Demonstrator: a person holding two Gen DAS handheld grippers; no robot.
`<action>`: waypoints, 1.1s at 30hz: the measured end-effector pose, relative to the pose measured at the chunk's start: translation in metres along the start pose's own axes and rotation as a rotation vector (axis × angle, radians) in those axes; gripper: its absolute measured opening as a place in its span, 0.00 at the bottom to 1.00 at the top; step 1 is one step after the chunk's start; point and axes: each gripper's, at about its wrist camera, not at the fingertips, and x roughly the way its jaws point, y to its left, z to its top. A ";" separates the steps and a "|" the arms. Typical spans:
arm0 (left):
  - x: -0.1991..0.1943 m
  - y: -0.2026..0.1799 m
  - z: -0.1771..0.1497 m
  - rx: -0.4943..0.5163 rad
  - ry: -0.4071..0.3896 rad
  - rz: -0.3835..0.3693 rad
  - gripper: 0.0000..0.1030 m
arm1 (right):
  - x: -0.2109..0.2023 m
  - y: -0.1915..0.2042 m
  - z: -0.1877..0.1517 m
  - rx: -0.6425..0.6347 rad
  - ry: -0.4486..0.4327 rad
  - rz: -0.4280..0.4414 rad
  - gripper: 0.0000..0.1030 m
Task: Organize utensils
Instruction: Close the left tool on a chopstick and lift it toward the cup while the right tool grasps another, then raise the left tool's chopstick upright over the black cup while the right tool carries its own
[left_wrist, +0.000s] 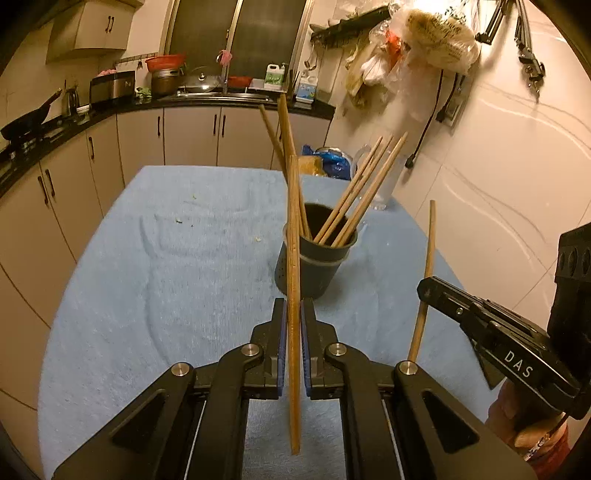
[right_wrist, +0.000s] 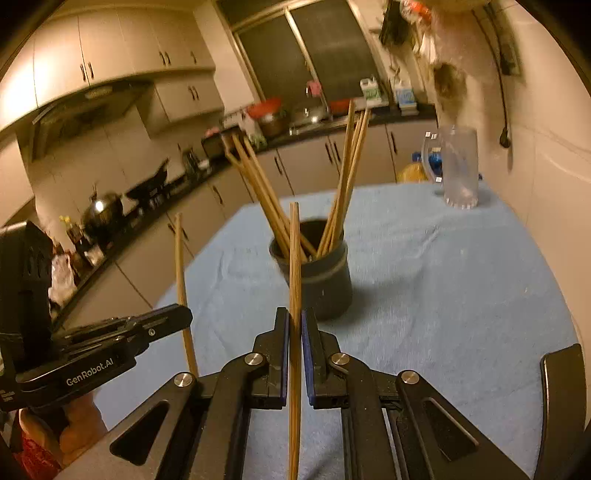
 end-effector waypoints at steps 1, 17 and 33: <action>-0.001 -0.001 0.002 0.001 -0.006 0.000 0.06 | -0.004 0.000 0.001 0.006 -0.014 0.000 0.08; -0.013 -0.003 0.009 0.016 -0.037 -0.004 0.06 | -0.023 -0.011 0.014 0.072 -0.112 -0.025 0.07; -0.015 -0.004 0.012 0.016 -0.039 -0.003 0.06 | -0.032 -0.009 0.019 0.081 -0.145 -0.039 0.07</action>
